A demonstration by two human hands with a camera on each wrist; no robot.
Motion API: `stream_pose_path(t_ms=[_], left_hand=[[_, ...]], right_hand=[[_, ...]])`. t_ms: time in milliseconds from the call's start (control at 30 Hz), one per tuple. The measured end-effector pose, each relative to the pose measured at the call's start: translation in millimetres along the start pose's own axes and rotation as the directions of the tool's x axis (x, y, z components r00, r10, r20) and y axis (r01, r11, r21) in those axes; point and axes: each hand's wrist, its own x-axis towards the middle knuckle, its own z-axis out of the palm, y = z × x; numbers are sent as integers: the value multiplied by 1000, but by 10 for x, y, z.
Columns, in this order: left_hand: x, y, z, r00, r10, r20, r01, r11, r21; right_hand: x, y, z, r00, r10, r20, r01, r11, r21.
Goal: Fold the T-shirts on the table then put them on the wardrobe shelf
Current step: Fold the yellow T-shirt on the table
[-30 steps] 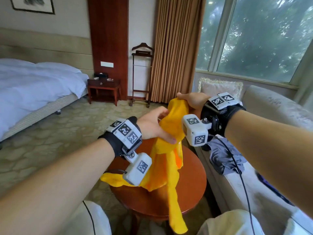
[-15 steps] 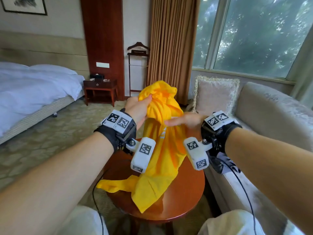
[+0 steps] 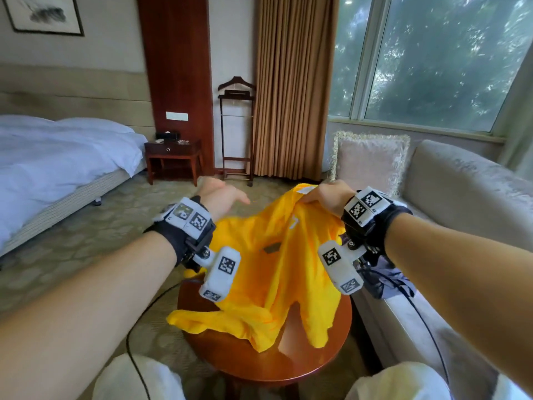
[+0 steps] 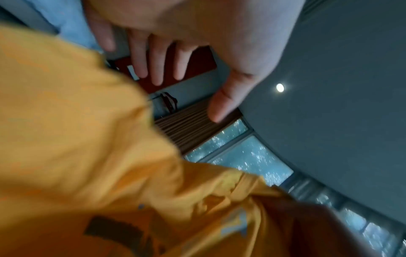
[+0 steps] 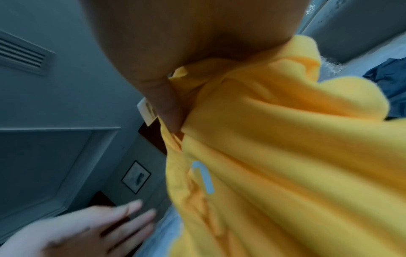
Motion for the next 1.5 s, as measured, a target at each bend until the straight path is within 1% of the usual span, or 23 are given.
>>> stream_pose_path(t_ms=[33, 67, 100, 133, 167, 200, 233, 300, 367, 567, 600, 667, 767, 800, 867, 900, 1000, 1067, 1133, 1233, 1333, 1400, 1500], left_hand=[[-83, 12, 64, 994, 73, 86, -73, 997, -1], [-160, 24, 137, 972, 130, 196, -129, 991, -15], [-221, 36, 211, 939, 169, 300, -173, 985, -14], [-259, 37, 289, 907, 208, 365, -224, 975, 1], [-266, 40, 362, 888, 248, 387, -283, 959, 33], [-259, 33, 409, 880, 294, 374, -344, 936, 74], [-217, 20, 438, 883, 332, 331, -385, 916, 110], [-145, -16, 438, 894, 366, 258, -409, 903, 134], [-79, -81, 412, 885, 406, 226, -438, 892, 114], [32, -143, 287, 895, 394, 210, -411, 911, 42], [49, -137, 286, 899, 396, 189, -410, 911, 41], [47, -117, 297, 910, 402, 104, -409, 910, 64], [-11, -36, 245, 934, 355, -33, -349, 929, 123], [-34, -11, 207, 935, 347, -66, -329, 924, 195], [-89, 24, 114, 931, 346, -114, -293, 897, 330], [-115, 37, 71, 929, 346, -132, -284, 895, 345], [-133, 56, -11, 940, 297, -169, -246, 931, 270], [-162, 92, -48, 952, 206, -228, -171, 972, 162], [-237, 143, -111, 958, 140, -251, -129, 990, 60], [-352, 253, -277, 932, 196, -303, -208, 978, -8], [-535, 391, -520, 902, 303, -307, -324, 946, -20], [-670, 497, -704, 887, 376, -267, -391, 920, -3], [-842, 694, -929, 882, 450, -143, -442, 893, 83]], right_hand=[[-22, -45, 25, 1000, -30, 6, 30, 1000, 5], [-72, -97, 48, 999, -44, 10, 43, 999, 8], [-98, -142, 71, 999, -48, 17, 48, 999, 19], [-121, -182, 83, 998, -55, 31, 55, 998, 22], [-142, -214, 91, 996, -79, 42, 78, 997, 20], [-162, -243, 85, 993, -101, 53, 100, 995, 17], [-174, -256, 67, 991, -122, 49, 122, 993, 7], [-181, -255, -7, 988, -148, 39, 149, 989, -14], [-166, -218, -113, 990, -142, 21, 142, 989, -27], [-75, -79, -289, 991, -93, -95, 87, 994, -71], [-64, -58, -297, 989, -92, -116, 81, 992, -96], [-27, -1, -300, 979, -86, -185, 60, 988, -144], [-30, 84, -327, 971, -60, -230, 5, 973, -231], [-55, 115, -342, 971, -46, -233, -17, 965, -263], [-111, 183, -389, 964, -15, -265, -56, 964, -260], [-140, 216, -411, 958, -3, -287, -70, 967, -245], [-219, 253, -446, 953, -1, -303, -69, 973, -221], [-286, 227, -446, 956, -19, -293, -40, 980, -194], [-380, 168, -448, 955, -47, -294, 5, 990, -143], [-541, 47, -505, 956, -50, -288, 38, 998, -47], [-770, -97, -635, 955, -51, -293, 71, 996, 59], [-913, -184, -733, 963, -68, -261, 90, 993, 75], [-1121, -309, -901, 965, -103, -243, 113, 993, 30]])
